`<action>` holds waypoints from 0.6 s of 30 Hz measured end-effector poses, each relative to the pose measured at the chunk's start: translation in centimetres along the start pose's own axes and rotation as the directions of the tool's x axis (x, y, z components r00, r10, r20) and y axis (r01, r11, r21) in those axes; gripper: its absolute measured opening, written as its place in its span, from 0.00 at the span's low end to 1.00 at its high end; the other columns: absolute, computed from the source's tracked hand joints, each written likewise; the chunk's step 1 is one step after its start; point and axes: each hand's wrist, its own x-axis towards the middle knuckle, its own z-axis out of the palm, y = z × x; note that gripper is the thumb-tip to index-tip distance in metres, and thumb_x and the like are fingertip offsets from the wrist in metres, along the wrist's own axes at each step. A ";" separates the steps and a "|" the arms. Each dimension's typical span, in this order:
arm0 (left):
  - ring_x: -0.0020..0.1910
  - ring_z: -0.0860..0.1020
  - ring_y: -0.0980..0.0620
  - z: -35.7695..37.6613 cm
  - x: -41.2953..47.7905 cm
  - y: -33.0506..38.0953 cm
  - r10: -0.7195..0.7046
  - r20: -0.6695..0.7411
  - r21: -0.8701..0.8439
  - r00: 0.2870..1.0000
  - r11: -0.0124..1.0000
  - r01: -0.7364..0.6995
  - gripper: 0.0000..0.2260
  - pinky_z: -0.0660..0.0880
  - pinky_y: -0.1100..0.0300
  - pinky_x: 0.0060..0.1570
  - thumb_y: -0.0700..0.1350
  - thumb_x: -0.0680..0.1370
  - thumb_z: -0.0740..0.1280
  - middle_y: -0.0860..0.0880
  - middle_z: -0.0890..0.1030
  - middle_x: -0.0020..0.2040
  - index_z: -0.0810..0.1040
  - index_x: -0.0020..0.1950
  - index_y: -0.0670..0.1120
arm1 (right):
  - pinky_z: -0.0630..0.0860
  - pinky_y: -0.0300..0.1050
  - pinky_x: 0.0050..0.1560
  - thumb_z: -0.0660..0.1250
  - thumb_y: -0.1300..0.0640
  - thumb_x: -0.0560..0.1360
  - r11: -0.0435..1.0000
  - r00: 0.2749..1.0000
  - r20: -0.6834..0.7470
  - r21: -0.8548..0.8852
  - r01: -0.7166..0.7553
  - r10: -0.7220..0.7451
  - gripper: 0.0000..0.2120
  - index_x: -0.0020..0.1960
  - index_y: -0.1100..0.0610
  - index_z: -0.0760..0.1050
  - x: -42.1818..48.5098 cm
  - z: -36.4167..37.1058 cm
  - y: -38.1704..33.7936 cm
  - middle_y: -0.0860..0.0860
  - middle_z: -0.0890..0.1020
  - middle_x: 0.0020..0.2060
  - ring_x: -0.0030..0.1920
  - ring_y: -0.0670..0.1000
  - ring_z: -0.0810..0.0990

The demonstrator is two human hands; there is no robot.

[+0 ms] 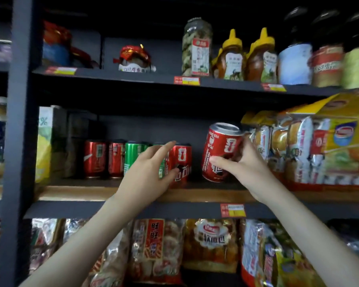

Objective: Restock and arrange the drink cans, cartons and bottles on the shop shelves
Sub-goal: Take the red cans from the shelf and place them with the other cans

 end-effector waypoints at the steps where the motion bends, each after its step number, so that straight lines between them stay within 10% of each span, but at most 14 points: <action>1: 0.68 0.69 0.49 0.2 0.4 0.2 -0.015 0.041 0.006 0.999 1.000 0.014 0.31 0.68 0.60 0.63 0.53 0.78 0.67 0.48 0.69 0.71 0.57 0.78 0.58 | 0.73 0.52 0.63 0.78 0.45 0.62 1.000 1.000 0.018 0.010 -0.015 0.015 0.41 0.69 0.48 0.63 0.7 0.2 0.0 0.43 0.76 0.61 0.61 0.46 0.75; 10: 0.62 0.76 0.46 1.9 2.8 0.7 -0.126 0.181 0.005 0.975 0.992 0.128 0.32 0.74 0.54 0.58 0.59 0.74 0.69 0.46 0.71 0.69 0.56 0.73 0.59 | 0.69 0.34 0.38 0.80 0.50 0.65 0.990 0.970 0.197 -0.037 -0.135 0.140 0.32 0.60 0.48 0.64 2.6 1.5 1.4 0.42 0.76 0.50 0.45 0.38 0.73; 18: 0.58 0.78 0.48 0.8 2.3 0.3 -0.100 0.113 0.147 0.988 0.986 0.083 0.30 0.78 0.55 0.51 0.60 0.77 0.65 0.48 0.71 0.69 0.55 0.74 0.57 | 0.71 0.46 0.62 0.72 0.41 0.70 0.900 0.958 0.277 -0.432 0.049 0.081 0.55 0.77 0.46 0.34 1.4 2.5 -0.1 0.51 0.66 0.72 0.67 0.52 0.72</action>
